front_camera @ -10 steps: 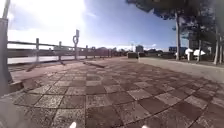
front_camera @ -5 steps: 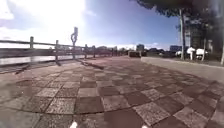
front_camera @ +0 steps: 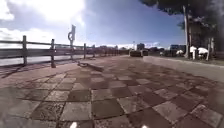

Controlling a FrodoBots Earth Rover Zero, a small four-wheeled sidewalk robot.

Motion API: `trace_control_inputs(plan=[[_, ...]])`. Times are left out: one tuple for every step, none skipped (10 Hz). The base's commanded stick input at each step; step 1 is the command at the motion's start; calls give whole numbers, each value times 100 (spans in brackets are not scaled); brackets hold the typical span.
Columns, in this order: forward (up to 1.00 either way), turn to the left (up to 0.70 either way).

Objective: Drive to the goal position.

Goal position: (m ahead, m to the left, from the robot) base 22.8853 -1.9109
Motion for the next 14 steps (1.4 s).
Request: trace_control_inputs(plan=[[100, 0], [100, 0], [100, 0], [100, 0], [100, 0], [100, 0], [100, 0], [100, 0], [100, 0], [100, 0], [100, 0], [100, 0], [100, 0], [100, 0]])
